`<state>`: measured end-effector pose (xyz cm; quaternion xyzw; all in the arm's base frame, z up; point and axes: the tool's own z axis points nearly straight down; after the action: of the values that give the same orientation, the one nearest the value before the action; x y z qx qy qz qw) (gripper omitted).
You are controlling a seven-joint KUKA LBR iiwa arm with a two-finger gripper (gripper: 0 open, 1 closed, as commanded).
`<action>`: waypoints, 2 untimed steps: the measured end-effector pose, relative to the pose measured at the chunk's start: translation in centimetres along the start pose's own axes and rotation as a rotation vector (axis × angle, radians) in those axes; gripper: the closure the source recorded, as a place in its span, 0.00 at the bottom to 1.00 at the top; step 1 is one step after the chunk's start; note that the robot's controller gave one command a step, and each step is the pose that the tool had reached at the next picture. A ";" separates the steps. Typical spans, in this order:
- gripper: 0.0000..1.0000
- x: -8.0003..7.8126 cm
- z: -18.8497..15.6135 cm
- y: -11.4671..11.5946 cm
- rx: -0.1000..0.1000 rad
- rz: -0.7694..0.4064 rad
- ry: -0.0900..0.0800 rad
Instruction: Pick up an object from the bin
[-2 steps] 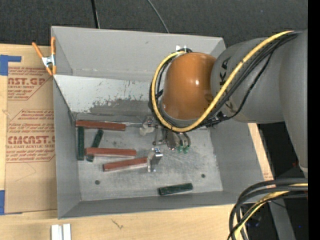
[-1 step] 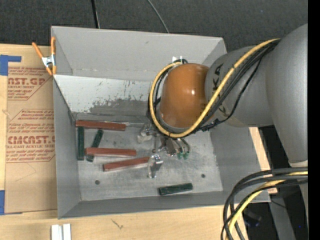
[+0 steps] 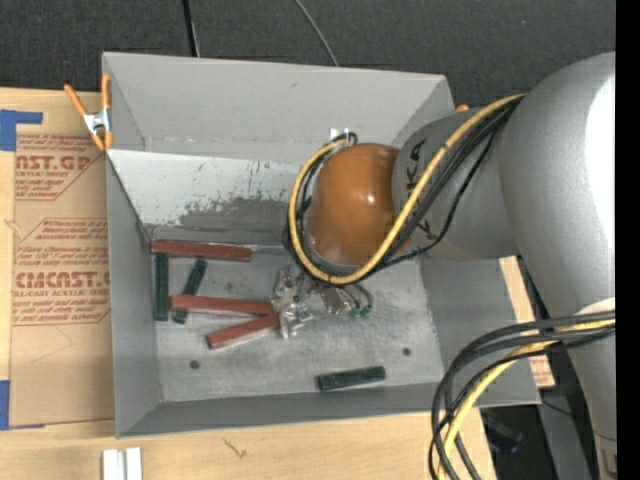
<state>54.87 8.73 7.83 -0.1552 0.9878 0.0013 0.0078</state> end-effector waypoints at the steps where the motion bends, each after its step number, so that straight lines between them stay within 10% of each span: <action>1: 1.00 0.0 0.0 0.0 0.000 0.000 0.000; 2: 1.00 0.0 -3.5 0.4 -0.002 -0.079 0.020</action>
Offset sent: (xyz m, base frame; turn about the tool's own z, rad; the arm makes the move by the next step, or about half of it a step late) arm 0.0030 0.0067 0.0755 -0.1464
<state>54.66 9.07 11.31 -0.1940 0.9810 0.0003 -0.0020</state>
